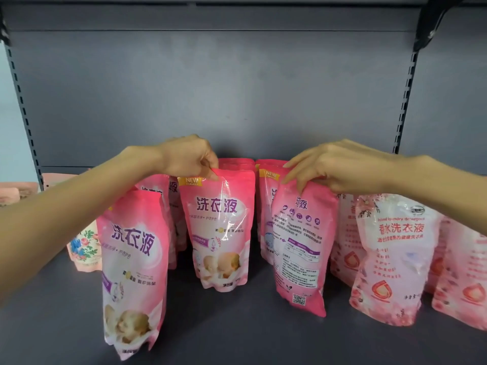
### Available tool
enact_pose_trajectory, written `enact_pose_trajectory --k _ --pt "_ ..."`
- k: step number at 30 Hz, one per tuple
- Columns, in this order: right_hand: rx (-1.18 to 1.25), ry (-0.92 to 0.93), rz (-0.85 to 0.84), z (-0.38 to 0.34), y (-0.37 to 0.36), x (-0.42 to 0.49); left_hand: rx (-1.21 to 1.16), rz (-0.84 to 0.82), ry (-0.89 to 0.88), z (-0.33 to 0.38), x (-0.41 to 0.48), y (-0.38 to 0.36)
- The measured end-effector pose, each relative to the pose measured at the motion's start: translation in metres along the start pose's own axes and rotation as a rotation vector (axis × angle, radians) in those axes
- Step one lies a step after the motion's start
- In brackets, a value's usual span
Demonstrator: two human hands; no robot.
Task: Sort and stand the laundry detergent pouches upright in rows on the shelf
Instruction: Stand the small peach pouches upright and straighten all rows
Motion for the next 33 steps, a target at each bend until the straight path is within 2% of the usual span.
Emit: enact_pose_trajectory --k 1,7,12,16,22,29,33 --pt "0.053 -0.013 -0.034 -0.003 -0.001 0.002 -0.012 -0.001 -0.003 0.0 0.0 0.0" --pt "0.177 -0.115 0.069 0.002 -0.002 0.006 -0.072 -0.014 -0.013 -0.003 -0.003 -0.002" --pt "0.289 -0.161 0.087 -0.004 0.0 0.017 -0.155 -0.025 -0.025 0.001 -0.009 0.0" --pt "0.323 -0.214 0.071 0.005 0.0 0.023 -0.232 -0.045 0.0 -0.001 -0.012 -0.002" --pt "0.317 -0.281 0.05 0.025 -0.001 0.021 -0.219 -0.005 -0.002 0.002 -0.006 0.002" --pt "0.333 -0.295 0.055 0.037 -0.014 0.023 -0.224 0.051 0.032 -0.005 -0.001 0.008" --pt "0.377 -0.294 0.046 0.034 -0.018 0.028 -0.202 0.029 0.032 -0.002 0.004 0.001"
Point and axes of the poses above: each hand's wrist, its own x-axis towards the middle knuckle, its own y-axis out of the back of the hand, z = x × y, the point moved 7 cm from there along x, towards the middle knuckle, and after that the axes turned 3 degrees about x, right-handed, at the moved point
